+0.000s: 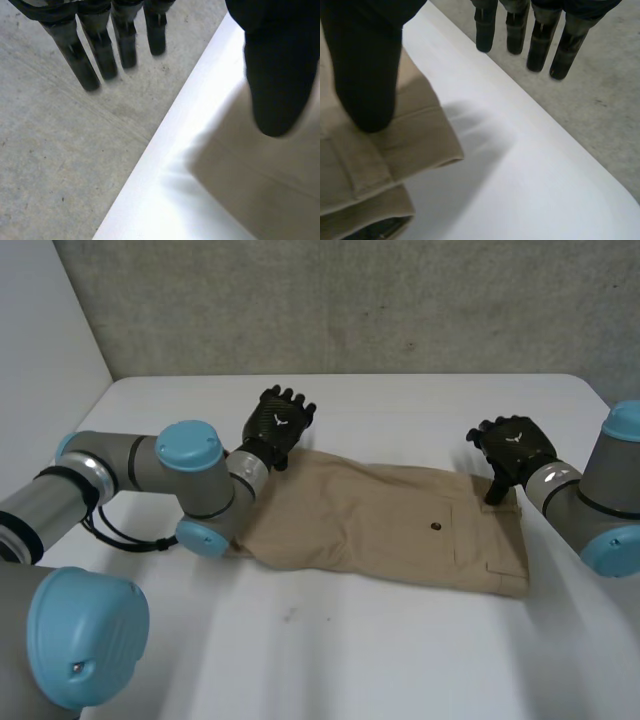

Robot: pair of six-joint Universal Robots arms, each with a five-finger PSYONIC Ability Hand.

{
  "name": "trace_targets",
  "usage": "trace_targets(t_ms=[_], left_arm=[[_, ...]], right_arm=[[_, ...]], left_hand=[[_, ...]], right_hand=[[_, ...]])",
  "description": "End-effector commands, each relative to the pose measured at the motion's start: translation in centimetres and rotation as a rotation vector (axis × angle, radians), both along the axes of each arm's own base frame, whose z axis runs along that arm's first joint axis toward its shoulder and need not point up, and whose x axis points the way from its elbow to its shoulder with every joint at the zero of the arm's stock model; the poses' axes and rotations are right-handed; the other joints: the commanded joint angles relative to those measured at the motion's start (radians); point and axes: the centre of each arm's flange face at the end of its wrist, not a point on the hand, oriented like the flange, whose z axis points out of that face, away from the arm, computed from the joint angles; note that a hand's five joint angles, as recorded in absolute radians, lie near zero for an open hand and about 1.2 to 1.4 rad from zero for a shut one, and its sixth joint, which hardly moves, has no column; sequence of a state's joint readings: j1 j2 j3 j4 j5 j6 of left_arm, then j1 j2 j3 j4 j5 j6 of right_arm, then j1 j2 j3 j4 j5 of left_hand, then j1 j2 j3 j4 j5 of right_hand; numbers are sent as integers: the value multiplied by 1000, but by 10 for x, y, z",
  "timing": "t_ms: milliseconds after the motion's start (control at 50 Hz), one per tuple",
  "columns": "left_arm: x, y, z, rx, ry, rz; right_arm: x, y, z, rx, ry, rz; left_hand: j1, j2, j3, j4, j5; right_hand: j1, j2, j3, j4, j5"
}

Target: Fold the shorts.

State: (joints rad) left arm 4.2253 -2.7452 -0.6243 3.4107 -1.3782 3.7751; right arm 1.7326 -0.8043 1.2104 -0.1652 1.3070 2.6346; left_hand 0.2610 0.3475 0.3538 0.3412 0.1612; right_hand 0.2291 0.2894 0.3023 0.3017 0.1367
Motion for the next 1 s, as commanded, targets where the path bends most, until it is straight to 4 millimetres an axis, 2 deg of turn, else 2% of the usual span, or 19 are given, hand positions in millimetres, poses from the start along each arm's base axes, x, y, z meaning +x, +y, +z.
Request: trace_targets(t_ms=[20,100,160,200,320,480,620,700,720,780,880,1000], left_arm=[[3,9,34,-68,36,0],[7,21,57,-76,50,-1],[11,31,66,-63,47,-2],[17,44,70,-28,50,-3],[34,74,76,113,121,-2],[58,99,81,327,262,60],[69,111,73,435,243,101],[74,117,70,456,233,114],[75,119,70,460,231,115],[76,122,69,467,227,115],[81,125,68,475,224,124],[92,125,73,468,233,146]], right_arm=[[-3,4,51,-112,-23,-56],[-6,19,75,-134,-52,-63],[-8,30,79,-111,-71,-72],[-13,45,78,-67,-84,-85],[-21,93,57,104,-95,-88],[-26,128,23,257,-85,-67],[-25,134,13,291,-96,-38],[-33,122,2,281,-97,-66],[-35,118,-4,286,-88,-77],[-40,112,-7,272,-84,-99],[-64,94,0,176,-32,-176],[-98,80,4,149,82,-243]], left_hand=[[-83,-169,-176,-163,-157],[-83,-169,-176,-163,-157],[-83,-169,-176,-163,-157],[-83,-169,-176,-163,-157],[-71,-157,-164,-151,-146],[-59,-146,-152,-139,-134],[-59,-146,-152,-139,-134],[-59,-146,-152,-139,-134],[-59,-146,-152,-139,-134],[-62,-149,-155,-142,-137],[-62,-149,-155,-142,-137],[-62,-149,-155,-142,-137]], right_hand=[[-55,-115,-128,-127,-137],[-55,-115,-128,-127,-137],[-55,-115,-128,-127,-137],[-55,-115,-128,-127,-137],[-55,-115,-128,-127,-137],[85,24,11,12,3],[229,168,155,156,146],[466,406,393,393,384],[708,647,635,635,626],[1166,1105,1092,1093,1083],[1167,1107,1094,1095,1085],[1167,1107,1094,1095,1085]])
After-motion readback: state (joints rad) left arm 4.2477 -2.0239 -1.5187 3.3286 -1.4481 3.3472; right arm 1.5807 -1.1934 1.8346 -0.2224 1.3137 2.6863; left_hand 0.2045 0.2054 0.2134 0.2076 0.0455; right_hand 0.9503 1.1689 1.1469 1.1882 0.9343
